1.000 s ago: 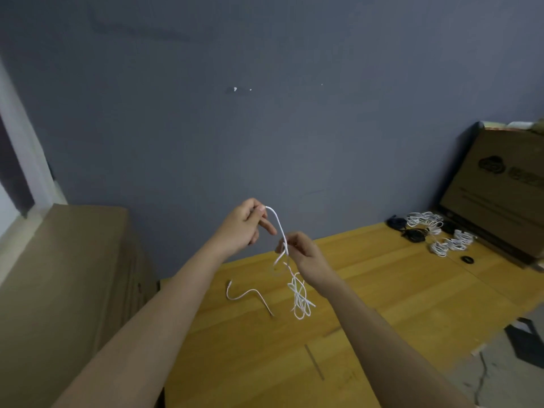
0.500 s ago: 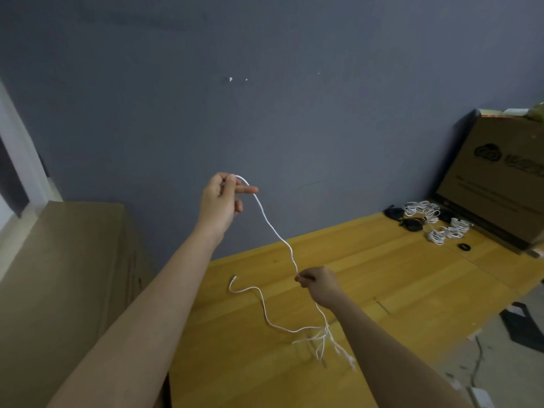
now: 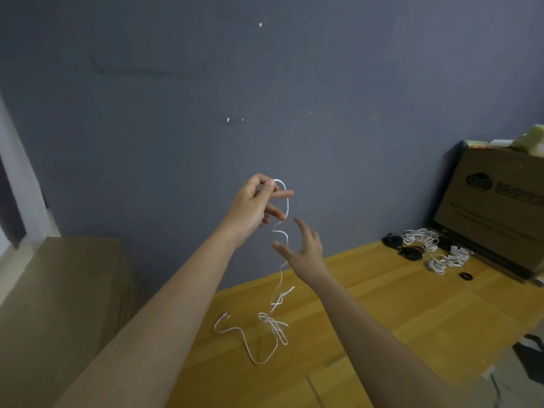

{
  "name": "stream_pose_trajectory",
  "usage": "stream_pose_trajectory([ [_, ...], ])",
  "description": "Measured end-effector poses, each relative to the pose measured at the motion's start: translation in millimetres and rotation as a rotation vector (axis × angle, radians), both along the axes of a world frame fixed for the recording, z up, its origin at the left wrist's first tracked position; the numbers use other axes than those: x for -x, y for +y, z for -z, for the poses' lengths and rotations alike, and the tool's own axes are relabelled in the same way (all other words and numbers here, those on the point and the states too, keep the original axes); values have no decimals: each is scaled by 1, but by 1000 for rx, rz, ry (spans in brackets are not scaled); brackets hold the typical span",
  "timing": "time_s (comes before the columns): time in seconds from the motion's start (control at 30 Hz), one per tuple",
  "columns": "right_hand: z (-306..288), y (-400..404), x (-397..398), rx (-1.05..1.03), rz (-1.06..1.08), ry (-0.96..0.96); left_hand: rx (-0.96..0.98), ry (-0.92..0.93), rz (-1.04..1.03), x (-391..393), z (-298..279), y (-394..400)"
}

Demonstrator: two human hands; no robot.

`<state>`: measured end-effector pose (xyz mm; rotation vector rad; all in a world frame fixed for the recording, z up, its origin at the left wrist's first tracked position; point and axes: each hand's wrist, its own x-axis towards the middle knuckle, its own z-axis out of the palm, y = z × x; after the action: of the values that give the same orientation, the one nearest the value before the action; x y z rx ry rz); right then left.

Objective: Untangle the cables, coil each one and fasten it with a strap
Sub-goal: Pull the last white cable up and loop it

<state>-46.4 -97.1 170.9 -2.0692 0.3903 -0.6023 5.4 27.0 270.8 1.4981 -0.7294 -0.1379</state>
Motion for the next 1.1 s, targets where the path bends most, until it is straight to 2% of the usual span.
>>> stream_pose_trajectory([
  [0.07,-25,1,-8,71,-127,-103,6,-36,27,2,-19,-6],
  [0.13,-49,5,-14,23,-196,-125,39,-59,45,2,-39,-10],
  [0.27,-106,-11,-29,-316,-110,-270,135,-105,38,-4,-85,-15],
  [0.33,-142,-24,-32,-350,1,-371,160,-103,40,-5,-109,-17],
  [0.37,-156,-30,-32,-274,54,-408,174,-86,46,-4,-119,-17],
  [0.43,-173,-37,-30,4,119,-407,225,-33,85,-1,-132,-17],
  [0.53,-167,-36,-22,478,74,-183,302,-33,180,2,-135,-18],
  [0.6,-149,-28,-17,595,-43,-88,289,-86,152,2,-125,-22],
  [0.67,-126,-17,-8,513,-196,-90,286,-69,90,-2,-108,-27],
  [0.77,-93,-7,9,169,-398,-93,261,-21,20,-13,-79,-30],
  [0.83,-70,-8,19,16,-449,-45,191,-84,-27,-23,-61,-28],
  [0.87,-59,-10,23,5,-448,-33,152,-121,-35,-27,-52,-27],
  [0.93,-42,-17,29,159,-409,-5,54,-196,-25,-33,-32,-23],
  [1.0,-35,-20,35,452,-360,0,-61,-269,3,-37,-9,-18],
  [1.1,-38,-20,41,777,-302,-234,-209,-309,67,-32,18,-12],
])
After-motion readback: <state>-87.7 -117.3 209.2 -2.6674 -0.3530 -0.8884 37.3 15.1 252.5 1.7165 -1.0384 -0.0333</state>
